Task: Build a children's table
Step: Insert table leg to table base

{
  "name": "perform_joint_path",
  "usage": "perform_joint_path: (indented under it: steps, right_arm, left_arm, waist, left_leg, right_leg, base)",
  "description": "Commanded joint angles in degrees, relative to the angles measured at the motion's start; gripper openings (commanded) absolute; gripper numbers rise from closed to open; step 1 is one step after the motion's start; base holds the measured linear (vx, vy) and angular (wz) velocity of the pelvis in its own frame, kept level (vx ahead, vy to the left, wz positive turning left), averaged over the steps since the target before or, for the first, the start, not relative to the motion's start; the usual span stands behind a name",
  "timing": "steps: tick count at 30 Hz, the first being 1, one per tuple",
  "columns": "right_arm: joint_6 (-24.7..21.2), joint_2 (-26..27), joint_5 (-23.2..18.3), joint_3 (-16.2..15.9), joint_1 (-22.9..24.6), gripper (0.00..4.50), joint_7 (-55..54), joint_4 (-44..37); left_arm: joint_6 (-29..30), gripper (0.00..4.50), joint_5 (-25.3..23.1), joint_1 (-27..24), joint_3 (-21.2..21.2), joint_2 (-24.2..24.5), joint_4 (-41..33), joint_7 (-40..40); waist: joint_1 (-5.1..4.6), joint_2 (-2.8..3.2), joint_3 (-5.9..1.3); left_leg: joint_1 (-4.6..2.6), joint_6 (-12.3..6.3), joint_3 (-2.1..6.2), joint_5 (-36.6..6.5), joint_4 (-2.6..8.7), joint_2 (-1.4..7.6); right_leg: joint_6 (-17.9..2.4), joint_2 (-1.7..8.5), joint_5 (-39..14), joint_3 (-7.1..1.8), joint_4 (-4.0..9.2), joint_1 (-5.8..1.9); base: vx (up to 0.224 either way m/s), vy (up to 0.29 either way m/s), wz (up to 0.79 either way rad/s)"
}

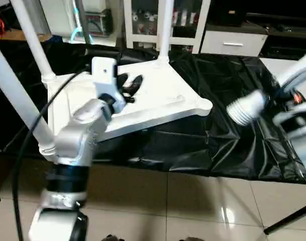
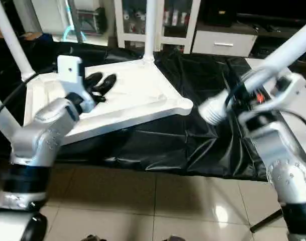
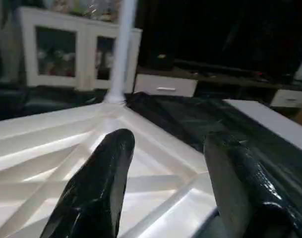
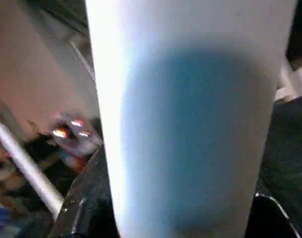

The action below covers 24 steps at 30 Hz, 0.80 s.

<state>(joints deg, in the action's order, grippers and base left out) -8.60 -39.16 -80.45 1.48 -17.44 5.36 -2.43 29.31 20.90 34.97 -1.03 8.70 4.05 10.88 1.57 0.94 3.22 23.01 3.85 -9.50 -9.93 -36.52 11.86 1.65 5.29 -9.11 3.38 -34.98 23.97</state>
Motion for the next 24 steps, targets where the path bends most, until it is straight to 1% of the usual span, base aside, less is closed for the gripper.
perform_joint_path:
  steps: [1,2,3,4,5,6,7,8,9,10,11,12,13,14,15,16,17,19,20,21,22,23,24]
  right_arm:
    - [-7.4,1.2,-2.2,3.1,-1.8,1.84,-1.9,-2.2]
    - [-10.7,1.6,-1.3,4.4,-2.4,1.84,-2.3,-2.4]
    - [-12.4,1.5,-1.5,5.0,-2.7,1.84,-3.2,-2.7]
    - [-12.5,1.2,-0.2,4.8,-2.8,1.84,-3.6,-2.6]
    - [-12.6,0.1,4.5,3.9,-3.0,1.84,-4.7,-2.0]
    - [-10.9,-2.5,13.9,1.2,-2.9,1.84,-6.6,-0.8]
    - [-10.3,-3.4,15.9,0.3,-2.8,1.84,-7.2,-0.6]
    - [-11.0,-6.7,17.6,-2.0,-0.6,1.84,-6.3,-3.0]
    - [-11.0,-7.6,17.8,-2.5,0.6,1.84,-6.1,-4.5]
    - [-11.0,-7.6,17.8,-2.5,0.6,1.84,-6.1,-4.5]
    - [-10.5,-8.4,18.9,-2.9,1.7,1.84,-6.2,-6.0]
    - [-10.3,-8.7,19.8,-3.2,2.2,1.84,-6.2,-7.0]
    - [-9.6,-9.6,24.1,-4.4,4.4,1.84,-6.3,-9.3]
    - [-10.7,-8.9,26.1,-3.7,5.2,1.84,-6.3,-10.5]
    - [-10.9,-8.5,27.4,-3.6,5.7,1.84,-6.3,-11.0]
    - [-11.1,-7.7,29.2,-3.3,6.5,1.84,-6.3,-11.6]
    - [-11.2,-6.9,30.2,-3.0,7.1,1.84,-6.5,-11.9]
    - [-10.2,-5.3,31.4,-3.5,8.5,1.84,-7.2,-11.7]
    - [-10.2,-5.3,31.4,-3.5,8.5,1.84,-7.2,-11.7]
    - [-9.8,-4.8,31.9,-4.1,8.4,1.84,-7.3,-11.6]
    - [-9.2,-3.5,33.0,-5.6,8.0,1.84,-6.1,-11.4]
    - [-8.7,-3.1,33.6,-6.1,7.8,1.84,-5.4,-11.3]
    - [-8.5,-2.6,34.7,-6.4,7.8,1.84,-4.7,-11.5]
  left_arm:
    - [0.8,2.61,-2.6,-0.9,2.4,-0.6,-0.9,-1.8]
    - [1.3,2.61,-3.5,-1.4,3.4,-1.0,-0.7,-1.5]
    - [1.6,2.61,-4.1,-1.8,4.0,-1.3,-0.8,-1.4]
    - [1.1,2.61,-4.5,-2.0,4.0,-1.3,-0.4,-1.5]
    - [-0.4,2.61,-5.8,-2.7,4.2,-1.3,0.7,-1.9]
    - [-4.6,2.61,-6.7,-3.9,2.8,-2.2,2.6,-3.5]
    - [-5.7,2.61,-6.9,-4.1,2.3,-2.5,2.9,-4.1]
    - [-7.4,2.61,-9.0,-5.5,2.8,-2.2,1.3,-6.0]
    - [-8.0,2.61,-9.7,-6.3,3.1,-2.2,0.3,-6.8]
    - [-8.0,2.61,-9.7,-6.3,3.1,-2.2,0.3,-6.8]
    - [-8.8,2.61,-10.3,-7.2,3.3,-2.3,-0.7,-7.6]
    - [-9.3,2.61,-10.6,-7.8,3.5,-2.3,-1.3,-7.9]
    - [-11.5,2.61,-12.6,-10.6,5.4,-1.6,-3.5,-7.8]
    - [-12.2,2.61,-13.6,-11.7,6.2,-1.4,-4.4,-7.7]
    - [-12.5,2.61,-13.8,-12.3,6.3,-1.7,-4.7,-7.7]
    - [-12.8,2.61,-14.0,-13.0,6.5,-2.2,-5.0,-7.8]
    - [-12.9,2.61,-14.2,-13.5,6.6,-2.7,-5.2,-7.9]
    - [-13.0,2.61,-14.2,-13.2,7.4,-4.0,-5.3,-7.9]
    - [-13.0,2.61,-14.2,-13.2,7.4,-4.0,-5.3,-7.9]
    - [-12.9,2.61,-14.7,-13.0,7.9,-3.9,-5.3,-7.9]
    - [-11.9,2.61,-15.5,-13.1,8.4,-3.5,-5.7,-8.2]
    - [-11.7,2.61,-15.8,-13.2,8.4,-3.3,-5.9,-8.2]
    - [-11.3,2.61,-16.0,-13.5,8.2,-3.0,-6.1,-8.4]
  waist:
    - [-0.51,0.11,-4.17]
    - [-0.67,-0.04,-4.12]
    - [-0.81,-0.16,-4.17]
    - [-0.79,-0.23,-4.44]
    - [-0.81,-0.15,-4.41]
    - [-0.81,-0.28,-4.41]
    - [-0.94,-0.41,-4.37]
    - [-1.32,-1.44,-4.56]
    - [-1.32,-1.44,-4.56]
    - [-0.83,-0.90,-4.55]
    - [-1.18,-0.74,-4.48]
    - [-1.24,-1.42,-4.65]
    - [-1.15,-1.87,-4.67]
    - [-1.12,-1.65,-4.66]
    - [-1.26,-1.50,-4.56]
    - [-1.14,-1.38,-4.66]
    - [-1.20,-1.50,-4.66]
    - [-0.97,-1.45,-4.66]
    - [-0.88,-1.22,-4.54]
    - [-0.84,-1.24,-4.48]
    - [-1.25,-0.71,-4.08]
    - [-1.37,-0.69,-3.98]
    - [-1.73,-0.32,-3.61]
  left_leg:
    - [-1.25,-0.16,0.21,-24.0,4.63,-0.50]
    - [-1.19,-0.17,0.18,-24.0,4.74,-0.40]
    - [-1.14,-0.05,0.24,-23.9,4.79,-0.40]
    - [-1.14,0.21,0.14,-23.2,4.75,-0.44]
    - [-1.07,0.35,0.19,-22.9,4.79,-0.37]
    - [-0.73,0.91,0.31,-21.9,4.84,-0.25]
    - [-0.64,1.22,0.08,-21.6,4.84,-0.34]
    - [-0.79,0.62,-0.17,-21.9,4.62,-0.38]
    - [-0.79,0.62,-0.17,-21.9,4.62,-0.38]
    - [-1.01,-0.06,-0.18,-21.1,4.71,-0.14]
    - [-0.89,-0.69,-0.24,-20.8,4.69,-0.21]
    - [-0.25,-0.84,-0.12,-19.4,4.74,-0.14]
    - [-0.13,-1.22,-0.13,-18.0,4.79,0.11]
    - [-0.22,-1.29,-0.14,-17.4,4.77,0.22]
    - [-0.15,-1.51,-0.20,-17.1,4.87,0.26]
    - [-0.32,-1.56,-0.34,-16.7,4.77,0.21]
    - [-0.30,-1.59,-0.44,-16.5,4.70,0.20]
    - [-0.40,-1.68,-0.46,-16.4,4.75,0.17]
    - [-0.86,-1.35,-0.43,-18.8,4.93,0.23]
    - [-1.31,-1.14,-0.41,-20.7,4.97,0.24]
    - [-2.42,-0.41,-0.14,-27.4,5.38,0.12]
    - [-2.94,-0.32,-0.04,-29.4,5.38,0.05]
    - [-4.03,-0.32,0.13,-33.0,5.35,-0.02]
  right_leg:
    - [-1.5,0.39,-29.3,0.33,6.28,-1.76]
    - [-1.5,0.35,-28.7,0.28,6.47,-1.70]
    - [-1.7,0.29,-28.0,0.29,6.28,-1.77]
    - [-2.1,0.60,-26.8,0.12,6.20,-1.89]
    - [-2.4,0.61,-26.5,0.09,6.23,-1.78]
    - [-2.9,0.77,-25.6,0.10,6.23,-2.08]
    - [-2.9,0.68,-25.5,0.02,6.30,-2.19]
    - [-2.7,0.64,-25.5,-0.09,6.22,-2.18]
    - [-2.7,0.64,-25.5,-0.09,6.22,-2.18]
    - [-2.4,0.95,-25.1,-0.30,6.18,-2.20]
    - [-2.5,0.80,-24.8,-0.31,6.24,-1.89]
    - [-2.3,0.98,-24.3,-0.28,5.83,-2.53]
    - [-2.2,1.14,-23.4,-0.45,5.84,-2.43]
    - [-2.5,1.17,-22.6,-0.56,5.69,-2.36]
    - [-2.7,1.08,-21.9,-0.68,5.73,-2.21]
    - [-3.4,1.03,-20.6,-0.78,5.57,-2.12]
    - [-3.6,0.97,-19.9,-0.87,5.59,-2.07]
    - [-4.2,1.01,-19.2,-0.91,5.48,-2.12]
    - [-4.0,0.99,-21.3,-0.84,5.66,-2.07]
    - [-3.8,0.92,-23.2,-0.71,5.77,-2.00]
    - [-2.2,0.42,-30.1,-0.05,6.40,-2.14]
    - [-1.8,0.29,-32.4,0.27,6.62,-2.17]
    - [-1.5,0.03,-36.1,0.92,7.30,-2.06]
  base:
    - [0.000,0.000,0.00]
    - [0.000,0.000,0.00]
    - [0.000,0.000,0.00]
    - [0.000,0.000,0.00]
    - [0.000,0.000,0.00]
    - [0.000,0.000,0.00]
    - [0.000,0.000,0.00]
    - [0.000,0.000,0.00]
    - [0.000,0.000,0.00]
    - [0.000,0.000,0.00]
    - [0.000,0.000,0.00]
    - [0.000,0.000,0.00]
    - [0.000,0.000,0.00]
    - [0.000,0.000,0.00]
    - [0.000,0.000,0.00]
    - [0.000,0.000,0.00]
    - [0.000,0.000,0.00]
    - [0.000,0.000,0.00]
    - [0.000,0.000,0.00]
    - [0.000,0.000,0.00]
    - [0.000,0.000,0.00]
    - [0.000,0.000,0.00]
    - [0.000,0.000,0.00]
